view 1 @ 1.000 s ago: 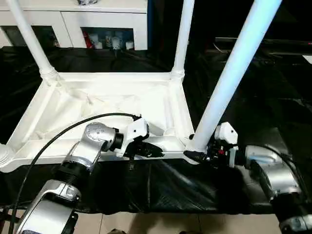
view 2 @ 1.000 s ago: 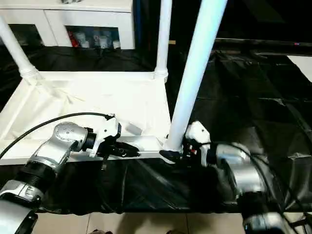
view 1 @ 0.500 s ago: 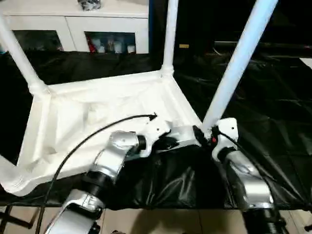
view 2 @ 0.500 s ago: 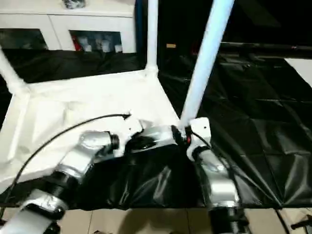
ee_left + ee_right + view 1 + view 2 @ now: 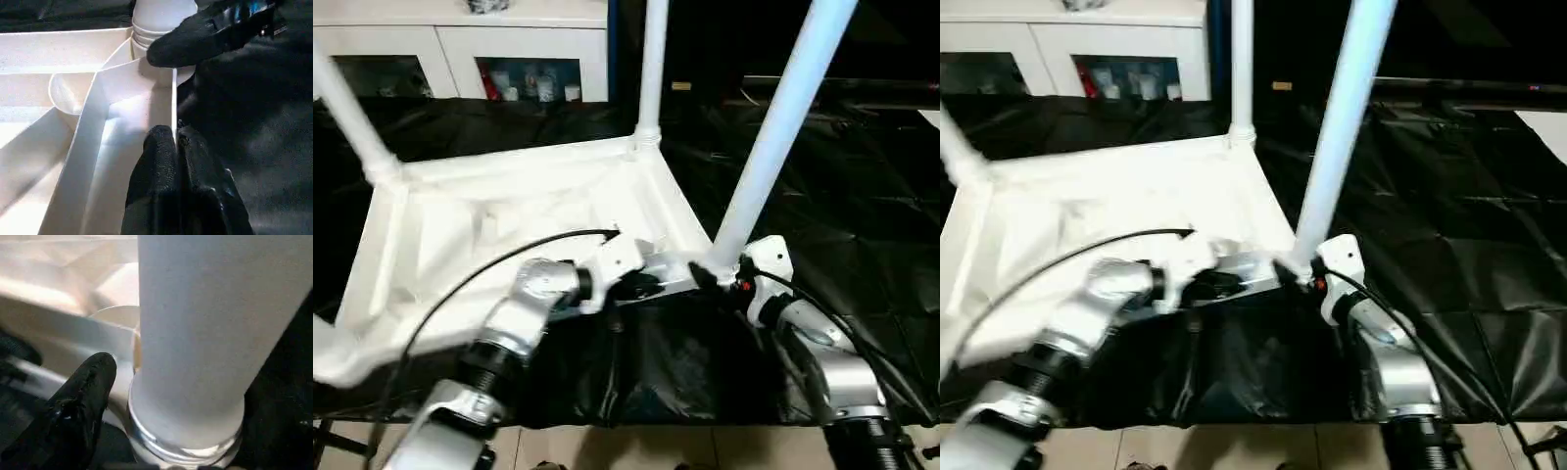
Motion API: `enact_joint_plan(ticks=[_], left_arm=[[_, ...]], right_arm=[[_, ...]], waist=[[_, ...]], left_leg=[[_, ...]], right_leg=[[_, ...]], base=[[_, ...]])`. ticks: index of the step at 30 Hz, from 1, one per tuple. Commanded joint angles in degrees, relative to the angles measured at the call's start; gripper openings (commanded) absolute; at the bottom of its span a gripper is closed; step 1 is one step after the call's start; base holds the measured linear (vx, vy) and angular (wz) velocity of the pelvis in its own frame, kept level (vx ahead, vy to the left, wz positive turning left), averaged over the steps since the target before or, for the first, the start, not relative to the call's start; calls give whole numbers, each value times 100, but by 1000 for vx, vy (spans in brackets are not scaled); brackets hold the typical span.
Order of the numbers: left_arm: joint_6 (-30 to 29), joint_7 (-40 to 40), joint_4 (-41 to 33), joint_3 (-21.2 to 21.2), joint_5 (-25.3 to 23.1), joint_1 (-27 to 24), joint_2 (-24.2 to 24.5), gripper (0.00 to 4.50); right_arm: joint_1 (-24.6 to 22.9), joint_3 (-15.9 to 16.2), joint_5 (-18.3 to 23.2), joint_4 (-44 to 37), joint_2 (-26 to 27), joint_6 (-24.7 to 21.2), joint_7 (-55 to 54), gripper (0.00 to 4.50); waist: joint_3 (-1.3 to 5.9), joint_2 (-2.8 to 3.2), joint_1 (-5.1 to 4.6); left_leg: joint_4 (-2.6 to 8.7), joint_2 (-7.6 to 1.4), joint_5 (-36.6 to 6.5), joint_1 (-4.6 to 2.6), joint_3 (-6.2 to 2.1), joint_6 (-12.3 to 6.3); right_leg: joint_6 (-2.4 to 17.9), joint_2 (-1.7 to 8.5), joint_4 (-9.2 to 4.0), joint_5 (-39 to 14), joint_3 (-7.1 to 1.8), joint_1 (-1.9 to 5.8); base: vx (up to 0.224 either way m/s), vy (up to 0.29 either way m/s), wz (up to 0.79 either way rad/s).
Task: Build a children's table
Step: Rotate leg to tighten
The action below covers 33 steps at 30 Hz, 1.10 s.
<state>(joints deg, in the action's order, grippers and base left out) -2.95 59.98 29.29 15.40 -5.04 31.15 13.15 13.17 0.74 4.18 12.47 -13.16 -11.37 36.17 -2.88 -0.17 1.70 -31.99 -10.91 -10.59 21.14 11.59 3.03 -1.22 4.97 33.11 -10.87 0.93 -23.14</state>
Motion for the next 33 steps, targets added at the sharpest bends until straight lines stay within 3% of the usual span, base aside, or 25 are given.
enact_joint_plan(ticks=[1,3,8,14,23,29,31,33], left_arm=[[130,356,279,268,-31,-11,50,0],[246,862,405,270,97,94,281,0],[401,1279,524,323,177,194,464,0],[637,1691,769,417,154,350,637,0],[715,1870,991,391,271,442,622,0],[391,1294,921,233,273,385,394,0],[183,894,865,168,257,350,220,0],[-164,201,624,170,219,195,-235,0]], right_arm=[[55,512,160,-93,-86,87,760,388],[114,614,285,56,-565,224,1665,388],[243,677,385,320,-893,347,2321,388],[573,720,323,1013,-1143,721,2887,352],[645,736,540,1171,-1040,758,3207,277],[125,669,698,323,-676,255,2465,269],[5,603,494,229,-407,198,1754,268],[-14,511,100,527,434,53,226,268]], waist=[[253,-64,-2],[256,-79,-12],[247,-67,-2],[216,-45,40],[239,-60,71],[220,-43,117],[205,-53,96],[169,-39,48]], left_leg=[[330,-200,-1024,-31,-76,-443],[303,-187,-912,-32,-61,-549],[287,-214,-871,-65,-44,-630],[303,-239,-1132,-72,-40,-473],[273,-235,-917,-71,-28,-582],[302,-255,-979,-89,-26,-513],[331,-249,-1206,-85,-36,-376],[387,-239,-1591,-90,-70,-144]], right_leg=[[1210,223,-337,-655,-142,212],[1368,212,-291,-352,-136,241],[1659,222,-265,-119,-132,238],[1685,234,-285,-570,-120,234],[1813,220,-235,-172,-105,251],[1735,220,-261,-276,-120,230],[1638,234,-296,-701,-127,216],[1487,258,-373,-1447,-134,170]], base=[[0,0,0],[0,0,0],[0,0,0],[0,0,0],[0,0,0],[0,0,0],[0,0,0],[0,0,0]])
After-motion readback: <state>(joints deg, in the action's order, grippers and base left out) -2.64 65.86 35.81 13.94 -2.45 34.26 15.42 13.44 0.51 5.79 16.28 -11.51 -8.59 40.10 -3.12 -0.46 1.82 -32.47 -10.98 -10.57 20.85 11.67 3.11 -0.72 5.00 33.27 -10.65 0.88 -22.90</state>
